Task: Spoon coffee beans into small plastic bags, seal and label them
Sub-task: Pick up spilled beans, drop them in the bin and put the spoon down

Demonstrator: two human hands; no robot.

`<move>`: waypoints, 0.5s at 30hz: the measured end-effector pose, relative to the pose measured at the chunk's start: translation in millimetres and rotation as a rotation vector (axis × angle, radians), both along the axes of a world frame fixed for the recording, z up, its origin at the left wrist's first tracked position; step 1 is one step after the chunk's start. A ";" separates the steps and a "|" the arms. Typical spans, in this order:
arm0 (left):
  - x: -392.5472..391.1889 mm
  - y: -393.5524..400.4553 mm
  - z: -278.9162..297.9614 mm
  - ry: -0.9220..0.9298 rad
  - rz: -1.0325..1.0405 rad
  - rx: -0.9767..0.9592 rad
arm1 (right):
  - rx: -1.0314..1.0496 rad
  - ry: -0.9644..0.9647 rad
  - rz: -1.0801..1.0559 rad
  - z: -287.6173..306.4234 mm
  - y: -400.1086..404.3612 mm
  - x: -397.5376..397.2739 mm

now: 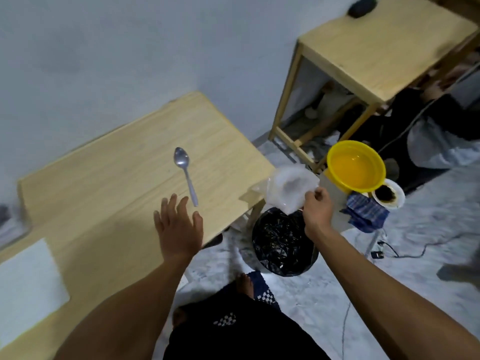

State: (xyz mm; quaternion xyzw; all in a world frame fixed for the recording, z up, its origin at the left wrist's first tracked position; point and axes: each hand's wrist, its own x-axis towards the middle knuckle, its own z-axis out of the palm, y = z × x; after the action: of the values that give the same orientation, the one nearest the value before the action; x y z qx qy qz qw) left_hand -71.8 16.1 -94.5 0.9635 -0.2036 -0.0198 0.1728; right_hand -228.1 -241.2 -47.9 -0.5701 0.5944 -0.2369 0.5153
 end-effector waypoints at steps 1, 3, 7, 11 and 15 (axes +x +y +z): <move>0.0 -0.9 0.8 -0.012 0.003 0.007 | 0.016 0.015 -0.059 -6.8 -1.4 -15.0; 0.1 -1.2 -0.2 -0.050 -0.018 0.026 | 0.064 0.052 -0.154 -20.1 -1.4 -40.7; 0.1 -0.3 -3.1 -0.040 -0.030 0.034 | 0.164 0.177 -0.221 -48.4 4.6 -80.9; 3.0 0.2 -6.2 0.022 -0.039 0.029 | 0.307 0.231 -0.256 -74.9 15.3 -103.2; 5.6 2.3 -7.8 0.036 -0.043 0.041 | 0.412 0.262 -0.283 -89.2 19.5 -113.4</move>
State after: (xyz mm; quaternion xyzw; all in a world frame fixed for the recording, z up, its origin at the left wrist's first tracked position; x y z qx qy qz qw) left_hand -66.2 18.4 -102.4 0.9617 -0.2206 -0.0449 0.1564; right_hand -341.5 -221.7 -137.0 -0.3902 0.7655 -0.1048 0.5008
